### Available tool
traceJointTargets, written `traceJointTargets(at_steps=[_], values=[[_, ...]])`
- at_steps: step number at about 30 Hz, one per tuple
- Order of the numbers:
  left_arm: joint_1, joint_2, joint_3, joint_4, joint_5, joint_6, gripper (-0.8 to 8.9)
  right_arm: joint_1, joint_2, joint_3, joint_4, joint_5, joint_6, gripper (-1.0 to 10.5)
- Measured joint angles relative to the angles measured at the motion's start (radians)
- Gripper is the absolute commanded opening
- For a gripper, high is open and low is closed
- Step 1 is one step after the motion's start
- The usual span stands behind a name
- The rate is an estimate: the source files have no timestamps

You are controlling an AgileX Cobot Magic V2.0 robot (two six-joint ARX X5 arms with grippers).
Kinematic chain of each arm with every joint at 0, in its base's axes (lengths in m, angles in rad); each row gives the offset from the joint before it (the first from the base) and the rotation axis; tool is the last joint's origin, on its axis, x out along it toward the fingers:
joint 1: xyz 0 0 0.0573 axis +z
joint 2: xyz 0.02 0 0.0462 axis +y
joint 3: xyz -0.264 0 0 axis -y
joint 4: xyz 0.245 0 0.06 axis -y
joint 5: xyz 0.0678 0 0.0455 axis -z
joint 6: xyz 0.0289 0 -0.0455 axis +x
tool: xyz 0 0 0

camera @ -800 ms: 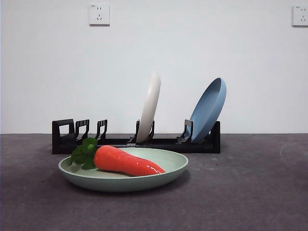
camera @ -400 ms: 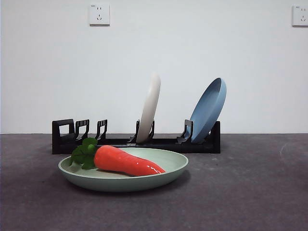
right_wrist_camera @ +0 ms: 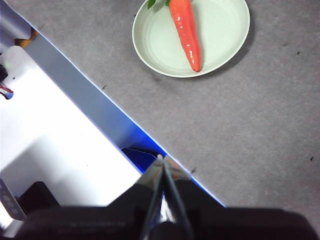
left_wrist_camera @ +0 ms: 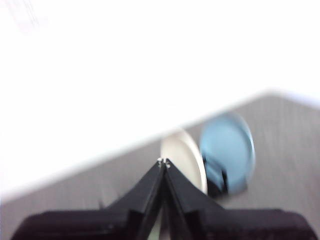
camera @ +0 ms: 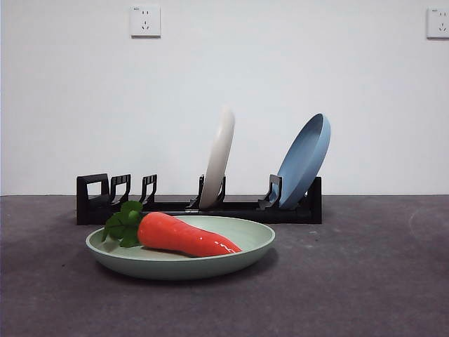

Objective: Take the green plate from the plate rack,put the plate on the table,take the carrot from the table,put the carrot in the plate

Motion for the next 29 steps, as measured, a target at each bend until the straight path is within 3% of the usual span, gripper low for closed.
traceJointTargets(at_steps=[2, 4, 10, 18, 29], values=[[0.114, -0.070, -0.096, 0.164, 0.109, 0.038, -0.04, 0.000, 0.000, 0.000, 0.000, 0.000, 0.000, 0.0], [0.208, -0.139, -0.201, 0.306, 0.157, 0.061, -0.04, 0.000, 0.000, 0.000, 0.000, 0.000, 0.000, 0.0], [0.417, -0.303, -0.560, 0.613, 0.167, 0.082, -0.04, 0.000, 0.000, 0.000, 0.000, 0.000, 0.000, 0.0], [0.548, -0.437, -0.918, 0.628, 0.172, 0.030, -0.04, 0.000, 0.000, 0.000, 0.000, 0.000, 0.000, 0.0], [0.573, -0.618, -1.191, 0.623, 0.174, -0.035, -0.04, 0.000, 0.000, 0.000, 0.000, 0.000, 0.000, 0.0]])
